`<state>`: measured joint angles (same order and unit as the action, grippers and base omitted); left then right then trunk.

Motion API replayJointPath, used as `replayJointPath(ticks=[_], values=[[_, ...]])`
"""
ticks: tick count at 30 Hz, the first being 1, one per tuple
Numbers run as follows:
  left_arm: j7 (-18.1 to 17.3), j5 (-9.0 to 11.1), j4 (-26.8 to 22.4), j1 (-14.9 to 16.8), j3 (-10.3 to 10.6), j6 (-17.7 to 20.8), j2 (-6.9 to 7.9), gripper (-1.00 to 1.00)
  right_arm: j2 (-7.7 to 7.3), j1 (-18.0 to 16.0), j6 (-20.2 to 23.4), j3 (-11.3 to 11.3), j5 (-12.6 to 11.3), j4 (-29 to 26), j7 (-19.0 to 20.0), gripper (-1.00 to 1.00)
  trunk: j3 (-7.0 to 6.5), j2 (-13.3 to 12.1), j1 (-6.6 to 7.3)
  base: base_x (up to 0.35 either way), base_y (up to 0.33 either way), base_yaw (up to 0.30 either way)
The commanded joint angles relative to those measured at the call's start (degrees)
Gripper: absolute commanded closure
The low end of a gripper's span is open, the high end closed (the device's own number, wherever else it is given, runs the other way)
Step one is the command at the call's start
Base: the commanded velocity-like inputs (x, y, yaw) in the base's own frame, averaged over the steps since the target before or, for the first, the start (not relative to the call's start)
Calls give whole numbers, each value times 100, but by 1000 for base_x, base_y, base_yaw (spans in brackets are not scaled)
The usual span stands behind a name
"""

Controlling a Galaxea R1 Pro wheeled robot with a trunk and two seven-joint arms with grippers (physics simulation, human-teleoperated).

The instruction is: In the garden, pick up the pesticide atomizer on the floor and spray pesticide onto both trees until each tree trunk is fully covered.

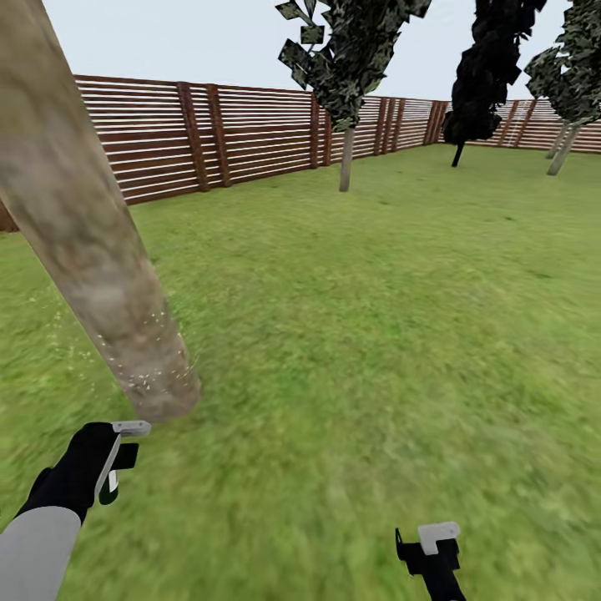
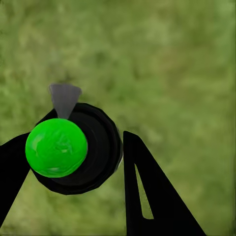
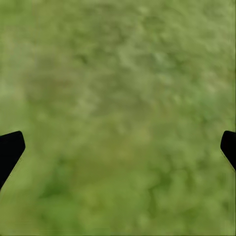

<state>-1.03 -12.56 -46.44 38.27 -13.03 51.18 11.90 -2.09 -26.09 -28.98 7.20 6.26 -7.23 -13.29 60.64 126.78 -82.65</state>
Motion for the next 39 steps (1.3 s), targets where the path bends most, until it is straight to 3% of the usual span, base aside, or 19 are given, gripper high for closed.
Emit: replayJointPath(ticks=[1,6,13,17,26,33,39], values=[[-11,-27,-5,5,-7,23,-3,100,-2,-2,6,27,60,2,-60,-100,5,2,-1,232,-209,275],[-11,-27,-4,5,-7,22,-4,100,-2,-2,6,27,60,2,-60,-100,5,2,-1,232,-209,274],[-11,-26,29,5,-5,19,-16,100,-15,-2,6,22,66,2,-60,-100,5,2,-1,221,-212,28],[-11,-27,-136,5,-4,15,-338,100,-44,-2,6,18,64,2,-57,-100,5,2,-1,125,-245,0],[-70,-27,-470,30,5,102,-390,100,-28,-2,6,18,60,2,-51,-100,5,2,-1,8,-88,210],[-98,-16,-369,605,39,643,-400,100,-37,-2,6,18,60,2,-51,-100,5,2,-1,0,0,272],[-99,-23,-171,1099,82,737,-378,100,-33,-2,6,18,60,2,-51,-100,5,2,-1,0,0,215]])
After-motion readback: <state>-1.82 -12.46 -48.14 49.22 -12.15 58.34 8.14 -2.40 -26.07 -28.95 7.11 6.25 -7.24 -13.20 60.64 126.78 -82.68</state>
